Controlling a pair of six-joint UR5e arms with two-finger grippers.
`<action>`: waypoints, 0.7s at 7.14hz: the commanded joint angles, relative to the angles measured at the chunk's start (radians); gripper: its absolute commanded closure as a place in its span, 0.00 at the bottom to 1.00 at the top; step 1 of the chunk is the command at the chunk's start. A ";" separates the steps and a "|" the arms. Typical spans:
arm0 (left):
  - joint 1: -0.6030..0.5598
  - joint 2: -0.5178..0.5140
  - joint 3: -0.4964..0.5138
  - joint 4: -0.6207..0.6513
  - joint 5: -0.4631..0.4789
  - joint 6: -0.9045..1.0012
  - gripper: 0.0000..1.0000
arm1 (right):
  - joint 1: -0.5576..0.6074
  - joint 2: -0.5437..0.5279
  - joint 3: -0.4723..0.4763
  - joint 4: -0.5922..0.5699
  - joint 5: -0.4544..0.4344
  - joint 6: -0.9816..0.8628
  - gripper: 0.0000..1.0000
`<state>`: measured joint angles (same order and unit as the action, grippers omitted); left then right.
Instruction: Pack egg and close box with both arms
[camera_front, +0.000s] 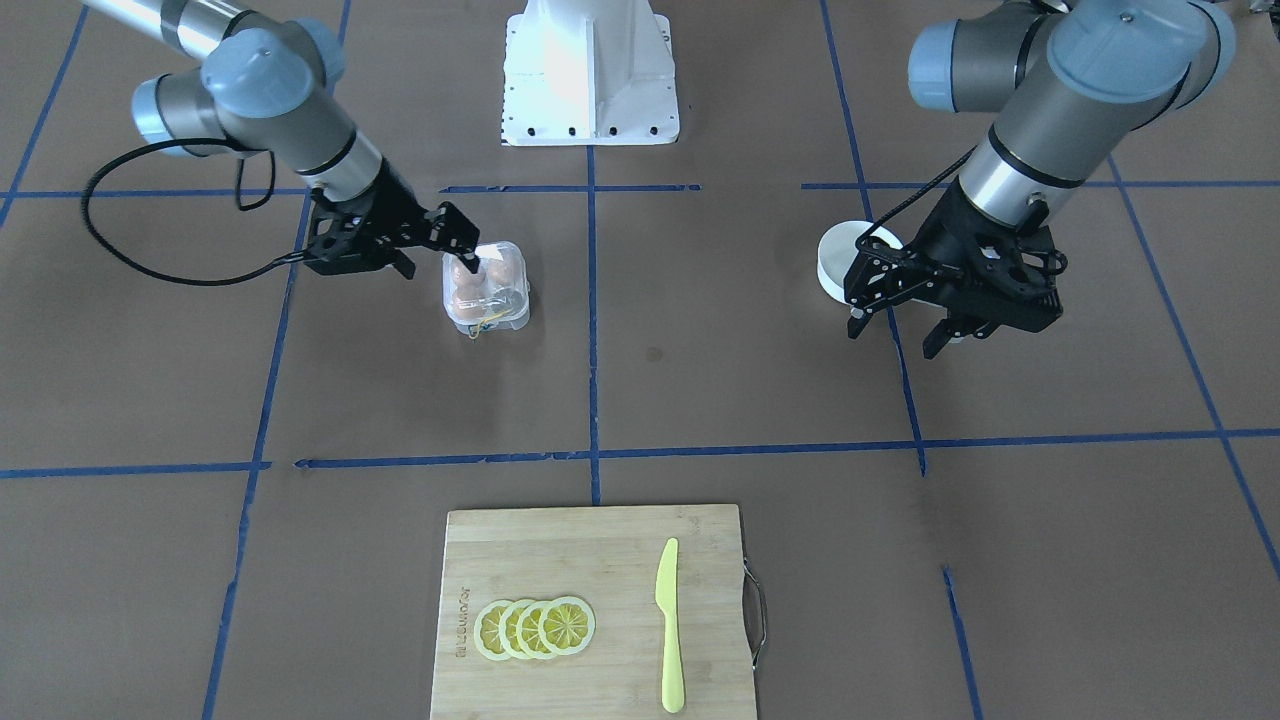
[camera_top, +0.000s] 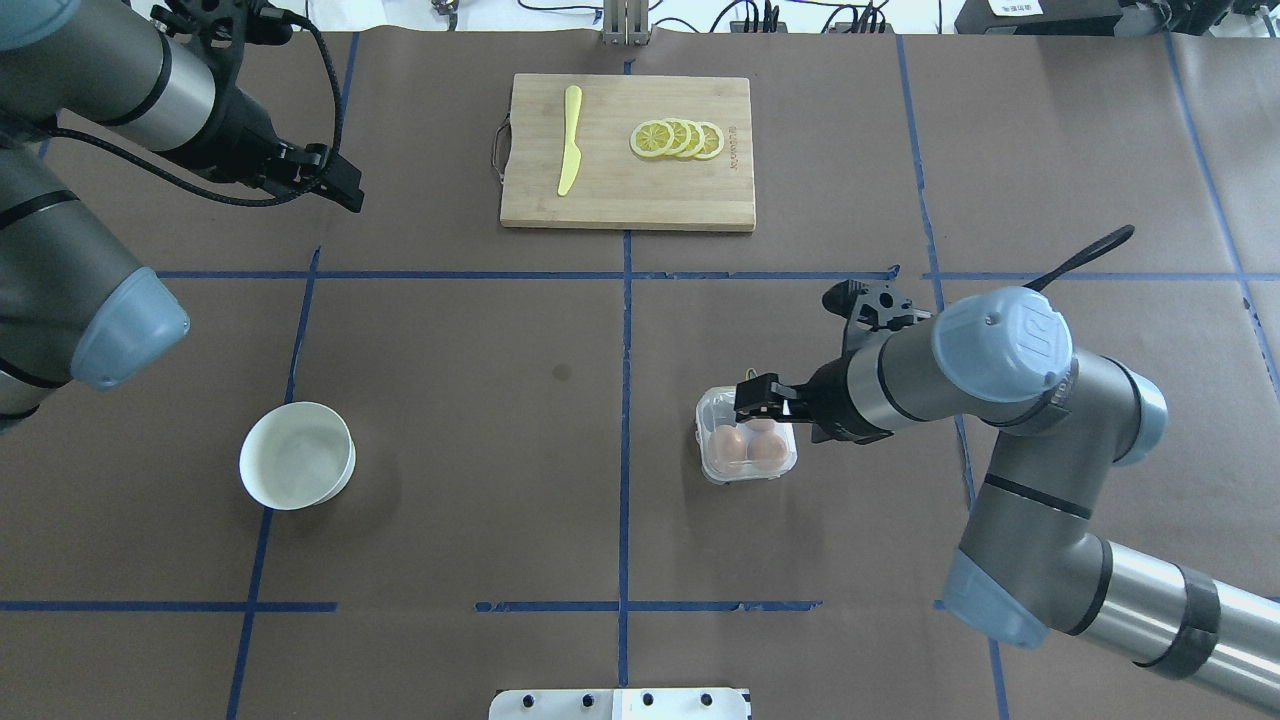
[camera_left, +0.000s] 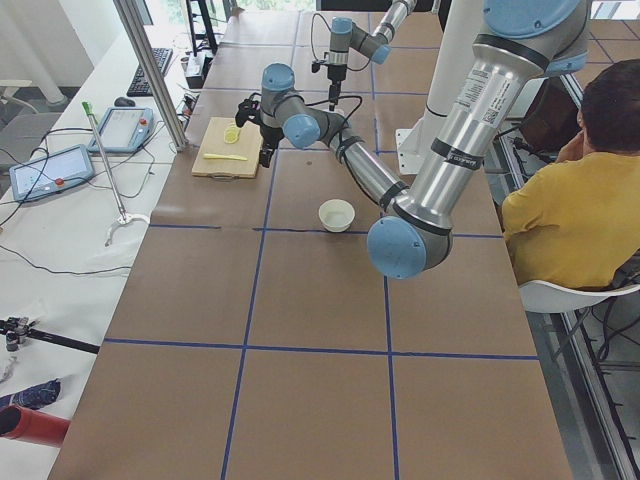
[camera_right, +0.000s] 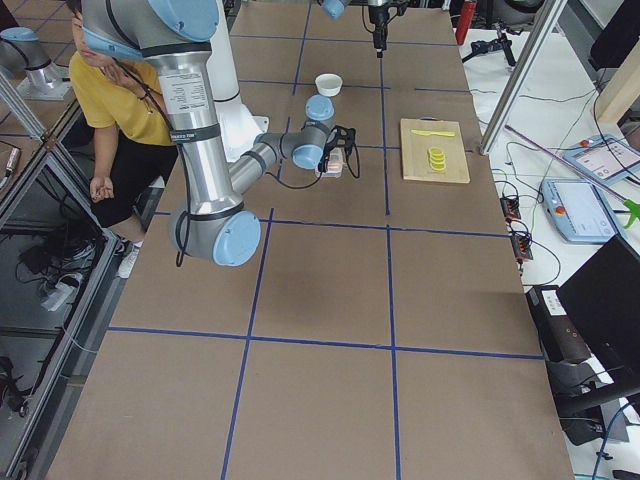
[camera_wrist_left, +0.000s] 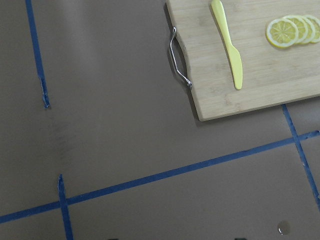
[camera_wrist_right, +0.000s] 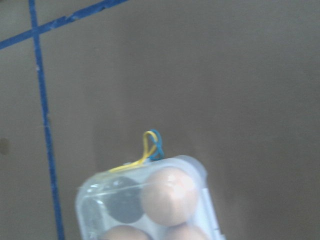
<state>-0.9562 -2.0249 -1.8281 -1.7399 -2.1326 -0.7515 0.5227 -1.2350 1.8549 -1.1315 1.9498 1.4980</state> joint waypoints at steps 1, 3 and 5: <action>-0.039 0.000 0.001 -0.001 -0.001 0.047 0.18 | 0.093 0.071 0.079 -0.157 0.071 0.005 0.00; -0.116 0.055 -0.007 -0.001 -0.022 0.176 0.17 | 0.253 0.046 0.070 -0.159 0.185 -0.049 0.00; -0.270 0.122 0.051 -0.004 -0.056 0.440 0.01 | 0.437 -0.042 0.002 -0.185 0.260 -0.346 0.00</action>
<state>-1.1358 -1.9394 -1.8153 -1.7424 -2.1728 -0.4675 0.8417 -1.2285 1.9046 -1.3016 2.1576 1.3227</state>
